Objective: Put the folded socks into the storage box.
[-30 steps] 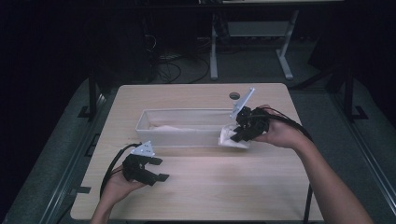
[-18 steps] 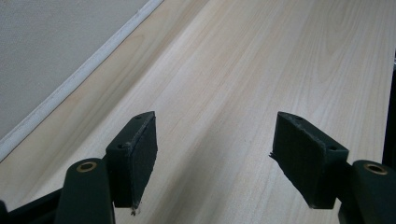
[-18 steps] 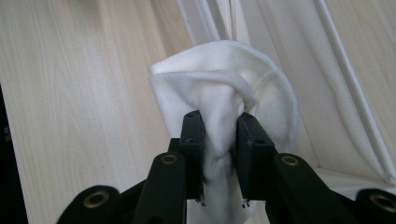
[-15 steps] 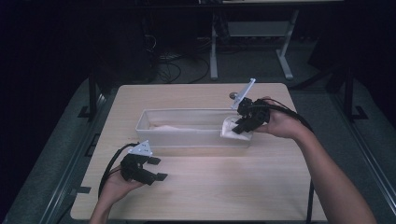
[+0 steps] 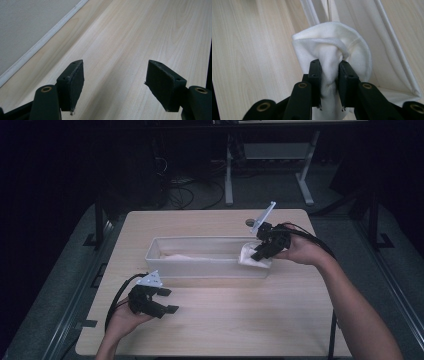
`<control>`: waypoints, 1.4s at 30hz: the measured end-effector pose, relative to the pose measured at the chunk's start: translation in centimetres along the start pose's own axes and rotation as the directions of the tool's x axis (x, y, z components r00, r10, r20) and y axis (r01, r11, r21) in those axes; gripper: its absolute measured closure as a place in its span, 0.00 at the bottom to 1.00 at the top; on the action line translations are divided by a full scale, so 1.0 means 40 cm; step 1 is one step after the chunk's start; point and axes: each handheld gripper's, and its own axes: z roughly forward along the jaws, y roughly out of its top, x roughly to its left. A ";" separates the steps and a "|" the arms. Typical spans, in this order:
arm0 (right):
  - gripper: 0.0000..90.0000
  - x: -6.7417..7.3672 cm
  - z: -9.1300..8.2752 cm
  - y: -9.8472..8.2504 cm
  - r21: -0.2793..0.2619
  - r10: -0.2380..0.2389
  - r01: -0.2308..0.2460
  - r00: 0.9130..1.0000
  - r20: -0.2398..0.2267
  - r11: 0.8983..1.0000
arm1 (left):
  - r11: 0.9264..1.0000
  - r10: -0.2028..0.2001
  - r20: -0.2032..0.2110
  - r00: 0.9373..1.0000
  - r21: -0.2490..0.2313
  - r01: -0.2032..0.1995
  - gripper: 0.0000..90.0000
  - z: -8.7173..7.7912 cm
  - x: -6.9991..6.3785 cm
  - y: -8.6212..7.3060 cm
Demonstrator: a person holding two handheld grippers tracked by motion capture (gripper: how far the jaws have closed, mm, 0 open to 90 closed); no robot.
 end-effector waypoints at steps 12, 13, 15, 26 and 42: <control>0.82 -0.012 -0.003 0.023 0.016 -0.016 0.016 1.000 0.011 1.000 | 1.000 -0.001 0.002 1.000 0.006 0.001 0.33 0.000 0.001 -0.004; 0.82 -0.013 0.000 0.023 0.021 -0.014 0.014 1.000 0.013 1.000 | 1.000 0.000 0.004 1.000 0.006 0.000 0.33 0.000 0.001 -0.003; 0.82 -0.015 0.002 0.023 0.024 -0.013 0.012 1.000 0.011 1.000 | 1.000 0.000 0.003 1.000 0.005 0.000 0.33 0.001 0.001 -0.004; 0.82 -0.033 0.001 0.036 0.034 -0.016 0.015 1.000 0.019 0.999 | 1.000 -0.007 0.001 1.000 0.005 0.007 0.33 -0.003 0.001 -0.007; 0.82 -0.091 0.015 0.024 0.015 0.018 -0.018 1.000 0.015 1.000 | 1.000 -0.015 0.010 1.000 0.005 0.015 0.33 0.004 0.004 -0.008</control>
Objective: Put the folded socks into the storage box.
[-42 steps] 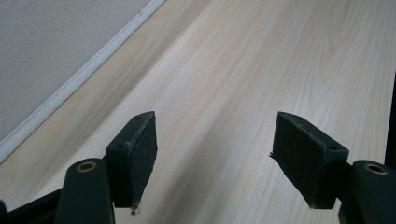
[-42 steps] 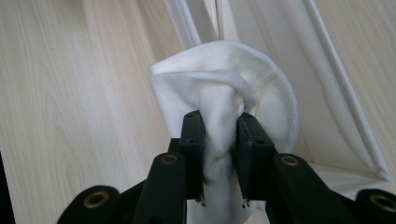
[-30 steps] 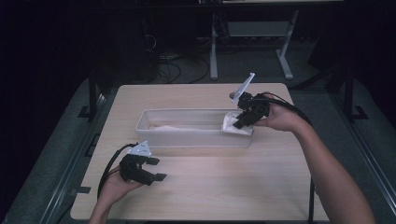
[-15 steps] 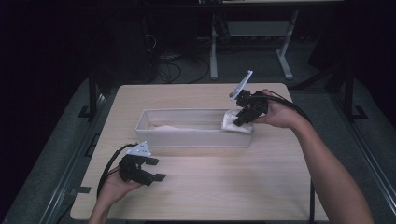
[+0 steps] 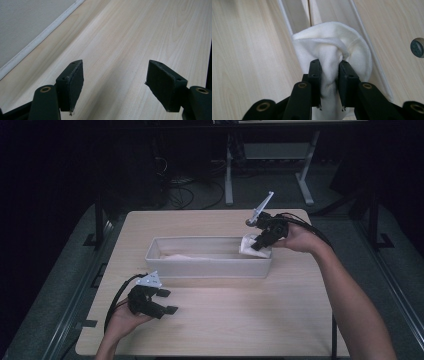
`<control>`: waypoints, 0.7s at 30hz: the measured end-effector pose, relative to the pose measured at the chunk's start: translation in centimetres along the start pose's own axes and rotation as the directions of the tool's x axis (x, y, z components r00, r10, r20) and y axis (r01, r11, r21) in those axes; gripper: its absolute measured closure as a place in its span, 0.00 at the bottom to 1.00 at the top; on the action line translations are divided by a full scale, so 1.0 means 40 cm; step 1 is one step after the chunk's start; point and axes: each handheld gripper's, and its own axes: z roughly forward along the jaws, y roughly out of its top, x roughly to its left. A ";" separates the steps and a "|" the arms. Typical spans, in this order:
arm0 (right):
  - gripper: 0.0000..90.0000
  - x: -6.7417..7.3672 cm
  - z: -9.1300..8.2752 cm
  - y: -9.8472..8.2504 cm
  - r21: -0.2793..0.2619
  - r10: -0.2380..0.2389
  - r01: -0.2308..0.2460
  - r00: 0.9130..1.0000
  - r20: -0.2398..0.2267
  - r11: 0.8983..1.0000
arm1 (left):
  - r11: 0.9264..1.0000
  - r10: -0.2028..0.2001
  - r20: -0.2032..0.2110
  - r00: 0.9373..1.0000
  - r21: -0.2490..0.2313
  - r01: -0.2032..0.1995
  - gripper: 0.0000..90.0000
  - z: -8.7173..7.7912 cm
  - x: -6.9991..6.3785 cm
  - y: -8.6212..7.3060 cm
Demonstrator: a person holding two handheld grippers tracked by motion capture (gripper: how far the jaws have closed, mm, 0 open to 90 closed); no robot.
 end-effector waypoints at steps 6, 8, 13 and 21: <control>0.82 -0.022 0.018 -0.004 0.009 0.020 -0.020 1.000 0.001 1.000 | 1.000 -0.002 -0.002 1.000 0.006 0.002 0.33 0.000 0.003 -0.002; 0.82 -0.028 0.026 -0.007 0.015 0.020 -0.020 1.000 -0.005 1.000 | 1.000 -0.002 -0.001 1.000 0.008 0.002 0.33 0.001 0.003 -0.003; 0.82 -0.034 0.034 -0.010 0.022 0.024 -0.023 1.000 -0.005 0.999 | 1.000 -0.006 0.000 1.000 0.004 0.006 0.33 0.000 0.003 -0.004; 0.82 -0.035 0.063 -0.006 0.043 0.014 -0.013 1.000 -0.018 0.999 | 1.000 -0.003 -0.001 1.000 0.008 0.003 0.33 -0.004 0.000 -0.009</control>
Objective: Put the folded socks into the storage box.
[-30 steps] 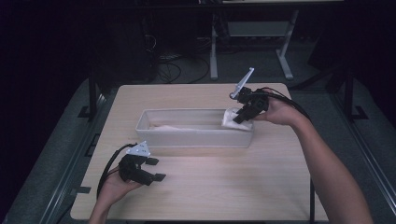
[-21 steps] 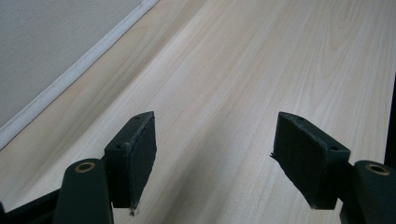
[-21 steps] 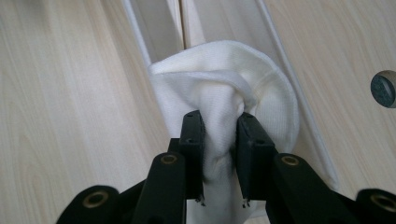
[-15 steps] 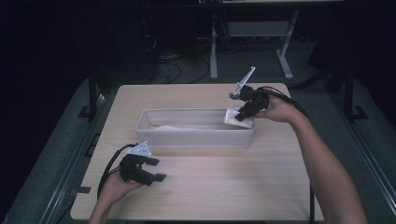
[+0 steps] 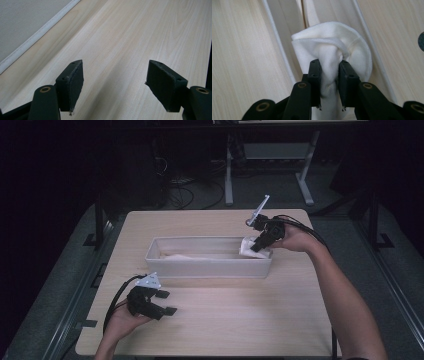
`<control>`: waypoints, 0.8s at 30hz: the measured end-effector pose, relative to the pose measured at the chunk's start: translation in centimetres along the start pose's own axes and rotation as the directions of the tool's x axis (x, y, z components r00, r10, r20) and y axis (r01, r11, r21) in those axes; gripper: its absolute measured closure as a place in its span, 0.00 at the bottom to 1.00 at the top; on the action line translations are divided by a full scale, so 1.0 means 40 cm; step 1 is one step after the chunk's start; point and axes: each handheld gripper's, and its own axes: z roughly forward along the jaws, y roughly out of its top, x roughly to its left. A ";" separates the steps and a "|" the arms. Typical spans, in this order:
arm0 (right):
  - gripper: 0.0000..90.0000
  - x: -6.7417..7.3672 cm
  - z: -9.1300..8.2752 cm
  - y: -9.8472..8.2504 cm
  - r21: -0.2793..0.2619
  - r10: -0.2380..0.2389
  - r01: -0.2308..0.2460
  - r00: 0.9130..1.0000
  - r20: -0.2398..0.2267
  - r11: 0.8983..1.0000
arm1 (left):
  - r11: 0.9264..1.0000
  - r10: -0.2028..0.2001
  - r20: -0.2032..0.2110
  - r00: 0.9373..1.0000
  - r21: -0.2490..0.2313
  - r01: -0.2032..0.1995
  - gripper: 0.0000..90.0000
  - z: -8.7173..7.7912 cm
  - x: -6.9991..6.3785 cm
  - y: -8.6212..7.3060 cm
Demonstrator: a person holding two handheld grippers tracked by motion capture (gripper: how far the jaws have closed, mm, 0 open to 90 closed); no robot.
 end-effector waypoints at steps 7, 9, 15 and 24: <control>0.82 -0.008 0.022 -0.001 0.021 0.002 -0.001 1.000 -0.023 1.000 | 1.000 -0.008 -0.001 1.000 -0.004 0.008 0.33 -0.001 0.000 -0.002; 0.82 -0.010 0.024 -0.001 0.025 0.003 -0.003 1.000 -0.026 1.000 | 1.000 -0.006 0.000 1.000 -0.004 0.006 0.33 -0.002 0.002 -0.003; 0.82 -0.016 0.037 -0.003 0.036 -0.009 0.010 1.000 -0.028 0.999 | 1.000 -0.004 -0.002 1.000 -0.004 0.004 0.33 -0.003 0.003 -0.004; 0.82 -0.021 0.057 -0.003 0.064 -0.026 0.027 0.999 -0.026 0.998 | 1.000 -0.008 -0.001 1.000 -0.009 0.008 0.33 -0.006 0.004 -0.006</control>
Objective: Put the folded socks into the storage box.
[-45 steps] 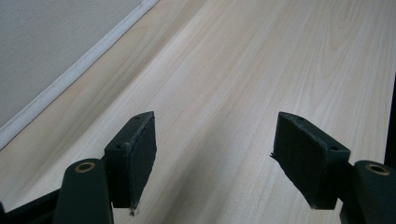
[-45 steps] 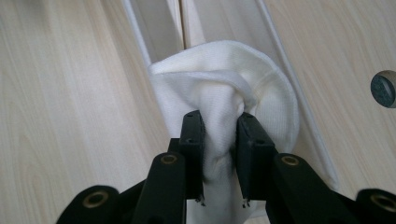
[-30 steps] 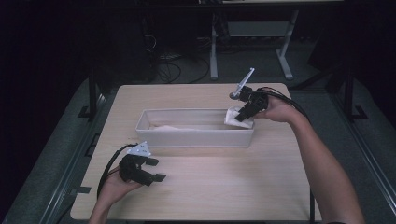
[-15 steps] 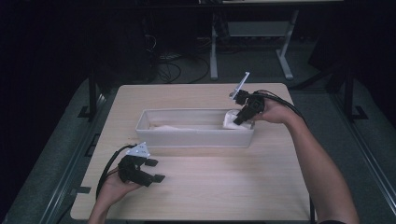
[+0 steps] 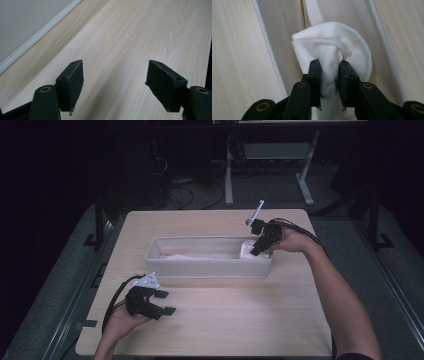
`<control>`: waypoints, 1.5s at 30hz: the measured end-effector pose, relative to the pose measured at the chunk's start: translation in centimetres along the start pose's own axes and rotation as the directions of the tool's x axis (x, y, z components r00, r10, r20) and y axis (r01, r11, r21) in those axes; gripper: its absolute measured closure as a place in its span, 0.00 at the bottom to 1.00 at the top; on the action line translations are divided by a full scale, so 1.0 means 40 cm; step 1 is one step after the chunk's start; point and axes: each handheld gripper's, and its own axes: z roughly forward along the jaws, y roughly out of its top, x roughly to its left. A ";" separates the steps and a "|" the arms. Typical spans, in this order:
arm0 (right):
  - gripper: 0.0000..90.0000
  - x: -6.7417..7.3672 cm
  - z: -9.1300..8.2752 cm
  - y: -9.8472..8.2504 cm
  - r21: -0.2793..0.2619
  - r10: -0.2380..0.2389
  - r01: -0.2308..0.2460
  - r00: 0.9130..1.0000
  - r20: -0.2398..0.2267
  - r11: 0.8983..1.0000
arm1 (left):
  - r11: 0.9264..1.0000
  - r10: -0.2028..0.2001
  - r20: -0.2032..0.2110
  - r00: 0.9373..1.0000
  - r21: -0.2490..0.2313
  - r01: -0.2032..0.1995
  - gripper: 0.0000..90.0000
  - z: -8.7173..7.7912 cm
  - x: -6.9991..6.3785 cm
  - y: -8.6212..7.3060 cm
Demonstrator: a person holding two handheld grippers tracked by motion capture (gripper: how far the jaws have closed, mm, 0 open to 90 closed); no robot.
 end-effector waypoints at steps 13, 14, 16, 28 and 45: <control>0.82 -0.008 0.041 0.008 0.073 -0.026 0.026 1.000 -0.009 0.997 | 1.000 -0.004 -0.002 1.000 -0.005 0.004 0.33 -0.004 0.002 -0.003; 0.82 -0.008 0.044 0.008 0.075 -0.024 0.025 1.000 -0.011 0.997 | 1.000 -0.004 -0.002 1.000 -0.005 0.004 0.33 -0.004 0.002 -0.003; 0.82 -0.010 0.048 0.008 0.079 -0.020 0.021 1.000 -0.012 0.997 | 1.000 -0.005 -0.001 1.000 -0.005 0.005 0.33 -0.005 0.003 -0.004; 0.81 -0.015 0.064 0.007 0.092 -0.010 0.012 1.000 -0.016 0.996 | 1.000 -0.008 0.009 1.000 -0.014 0.008 0.33 -0.006 0.003 -0.006; 0.79 -0.023 0.087 0.000 0.107 -0.003 0.008 0.999 -0.043 0.994 | 1.000 -0.011 0.009 1.000 -0.018 0.011 0.33 -0.009 0.004 -0.007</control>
